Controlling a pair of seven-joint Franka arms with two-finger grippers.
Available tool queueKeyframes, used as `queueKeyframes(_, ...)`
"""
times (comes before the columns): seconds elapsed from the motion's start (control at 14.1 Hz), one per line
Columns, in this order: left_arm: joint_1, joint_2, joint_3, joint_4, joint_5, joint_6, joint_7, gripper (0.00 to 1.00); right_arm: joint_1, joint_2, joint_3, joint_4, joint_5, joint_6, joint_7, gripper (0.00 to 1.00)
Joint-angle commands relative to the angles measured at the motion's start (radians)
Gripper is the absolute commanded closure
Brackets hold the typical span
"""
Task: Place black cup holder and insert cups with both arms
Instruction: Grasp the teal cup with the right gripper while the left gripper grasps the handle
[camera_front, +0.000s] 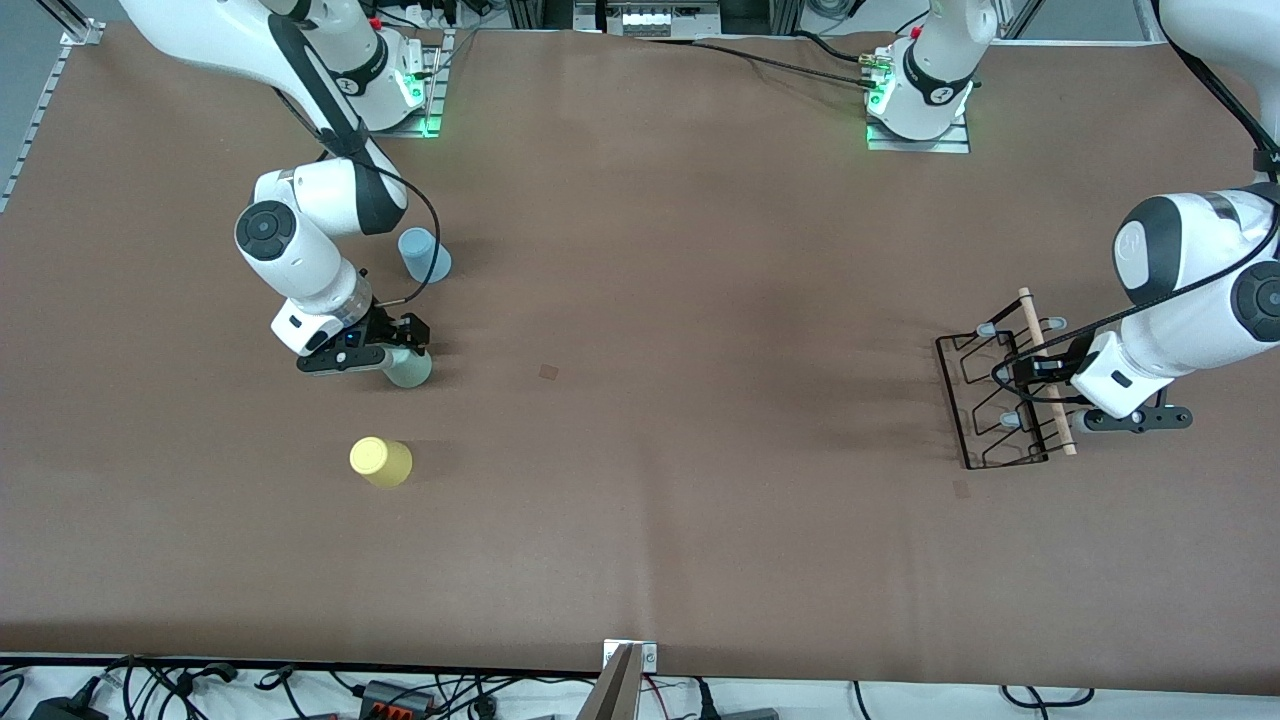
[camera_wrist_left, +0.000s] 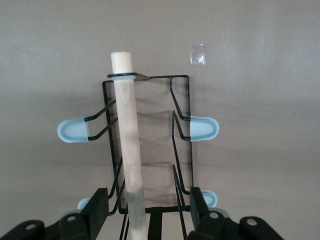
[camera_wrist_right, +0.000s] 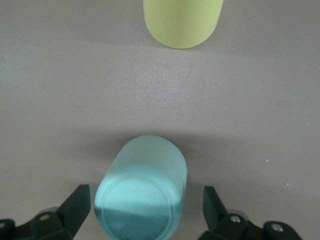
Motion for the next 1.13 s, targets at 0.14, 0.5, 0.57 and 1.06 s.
queueKeyframes(0.14, 0.006, -0.009, -0.004, -0.027, 0.019, 0.014, -0.017, 0.43, 0.008, -0.007, -0.005, -0.016, 0.007, 0.02, 0.008, 0.0)
queueKeyframes(0.5, 0.009, -0.006, 0.003, -0.028, 0.02, 0.011, -0.013, 0.68, 0.008, -0.001, -0.005, -0.016, 0.007, 0.028, 0.008, 0.0)
queueKeyframes(0.57, 0.011, -0.006, 0.004, -0.028, 0.019, 0.009, -0.007, 0.74, 0.008, -0.001, -0.005, -0.015, 0.007, 0.028, 0.008, 0.0)
queueKeyframes(1.06, 0.011, -0.019, -0.004, 0.019, 0.019, -0.084, -0.006, 0.95, 0.008, -0.002, -0.005, -0.015, 0.007, 0.028, 0.006, 0.0)
